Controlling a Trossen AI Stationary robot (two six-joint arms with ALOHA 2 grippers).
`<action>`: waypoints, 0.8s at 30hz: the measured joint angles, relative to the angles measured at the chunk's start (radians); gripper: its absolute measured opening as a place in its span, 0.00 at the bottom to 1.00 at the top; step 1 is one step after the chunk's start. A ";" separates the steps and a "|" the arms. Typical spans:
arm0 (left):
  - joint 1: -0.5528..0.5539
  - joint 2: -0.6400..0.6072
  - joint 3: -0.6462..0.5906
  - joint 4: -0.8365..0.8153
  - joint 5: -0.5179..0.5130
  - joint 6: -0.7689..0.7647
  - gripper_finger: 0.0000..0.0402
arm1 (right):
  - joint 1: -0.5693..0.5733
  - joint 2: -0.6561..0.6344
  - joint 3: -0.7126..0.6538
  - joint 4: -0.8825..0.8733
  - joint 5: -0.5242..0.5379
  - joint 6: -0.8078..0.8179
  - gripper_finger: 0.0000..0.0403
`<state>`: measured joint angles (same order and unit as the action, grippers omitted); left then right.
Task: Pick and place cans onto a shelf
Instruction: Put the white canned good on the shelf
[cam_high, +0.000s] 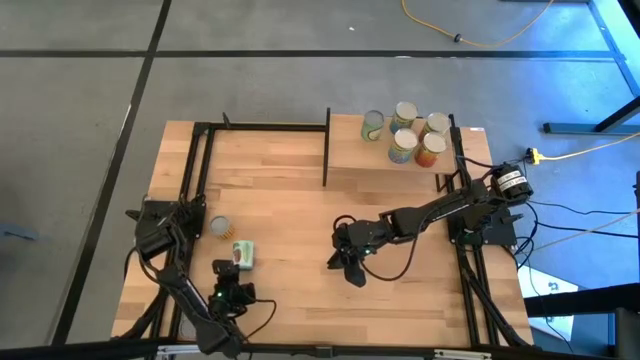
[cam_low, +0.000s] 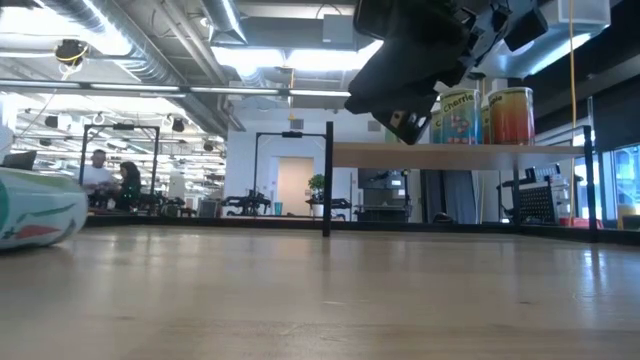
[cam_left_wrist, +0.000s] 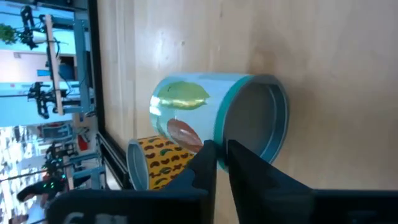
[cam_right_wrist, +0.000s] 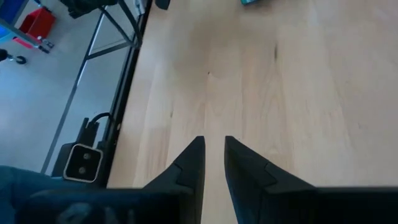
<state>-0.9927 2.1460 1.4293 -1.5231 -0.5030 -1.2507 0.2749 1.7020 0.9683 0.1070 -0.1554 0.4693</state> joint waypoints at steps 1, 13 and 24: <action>0.006 0.000 -0.002 -0.002 -0.001 0.000 0.05 | 0.000 0.000 0.000 0.000 0.005 0.000 0.16; 0.041 -0.032 -0.010 -0.005 0.023 0.002 0.00 | 0.000 0.000 0.000 0.000 0.016 0.000 0.16; 0.045 -0.257 0.046 0.008 0.105 0.027 0.00 | 0.000 0.000 0.000 0.000 0.014 0.000 0.16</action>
<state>-0.9478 1.8891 1.4751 -1.5152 -0.3978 -1.2232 0.2749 1.7020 0.9681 0.1070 -0.1413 0.4695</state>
